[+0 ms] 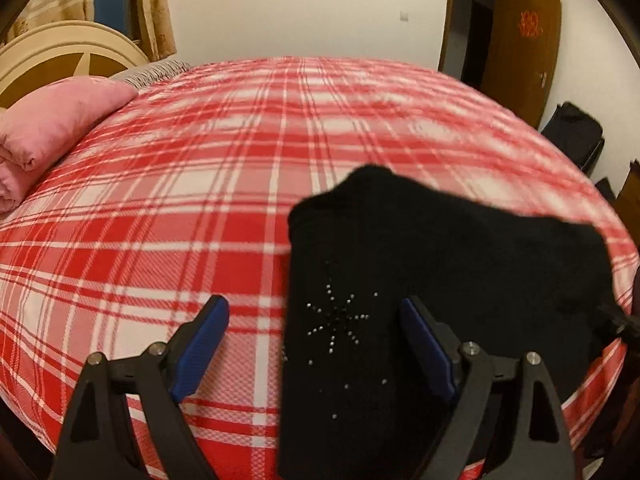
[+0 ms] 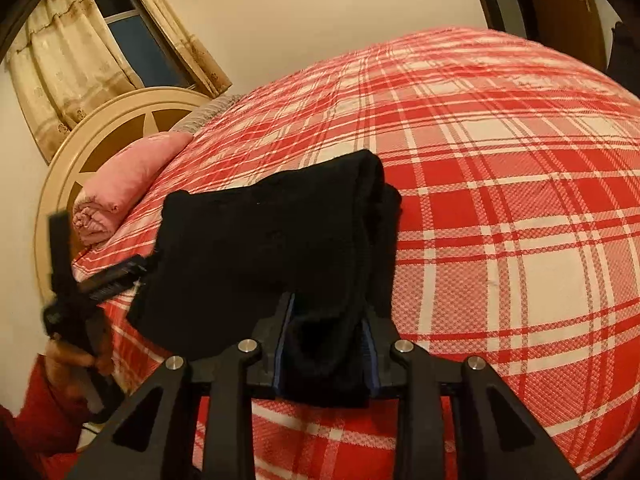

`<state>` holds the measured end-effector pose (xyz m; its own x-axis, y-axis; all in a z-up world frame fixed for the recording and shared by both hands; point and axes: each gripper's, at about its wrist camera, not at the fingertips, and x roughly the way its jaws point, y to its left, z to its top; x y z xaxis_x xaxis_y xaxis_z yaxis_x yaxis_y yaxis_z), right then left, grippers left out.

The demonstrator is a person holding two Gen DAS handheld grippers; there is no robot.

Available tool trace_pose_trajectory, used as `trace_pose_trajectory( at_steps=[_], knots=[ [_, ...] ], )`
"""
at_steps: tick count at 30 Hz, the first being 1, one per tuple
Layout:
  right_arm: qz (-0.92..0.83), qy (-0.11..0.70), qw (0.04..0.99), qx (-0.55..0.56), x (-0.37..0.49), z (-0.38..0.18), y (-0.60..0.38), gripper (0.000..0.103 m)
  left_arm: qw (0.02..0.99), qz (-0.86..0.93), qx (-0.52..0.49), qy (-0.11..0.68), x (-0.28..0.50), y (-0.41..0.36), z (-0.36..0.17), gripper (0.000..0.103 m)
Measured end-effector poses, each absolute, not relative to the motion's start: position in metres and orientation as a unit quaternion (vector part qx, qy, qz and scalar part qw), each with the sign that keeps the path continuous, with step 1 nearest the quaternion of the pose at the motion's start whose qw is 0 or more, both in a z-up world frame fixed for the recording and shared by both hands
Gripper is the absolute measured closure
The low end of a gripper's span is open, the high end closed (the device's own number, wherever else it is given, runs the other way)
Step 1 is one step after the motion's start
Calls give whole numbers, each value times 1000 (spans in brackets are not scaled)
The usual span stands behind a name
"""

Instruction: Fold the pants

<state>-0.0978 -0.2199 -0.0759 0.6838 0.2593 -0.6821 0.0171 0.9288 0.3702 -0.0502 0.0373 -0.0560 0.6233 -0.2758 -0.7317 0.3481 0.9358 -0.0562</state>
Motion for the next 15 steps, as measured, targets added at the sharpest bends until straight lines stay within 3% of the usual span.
trace_pose_trajectory(
  at_steps=[7, 15],
  knots=[
    [26, 312, 940, 136, -105, -25, -227, 69, 906, -173, 35, 384, -47, 50, -39, 13],
    [19, 343, 937, 66, -44, -41, -210, 69, 915, -190, 66, 349, -19, 18, -16, 10]
  ],
)
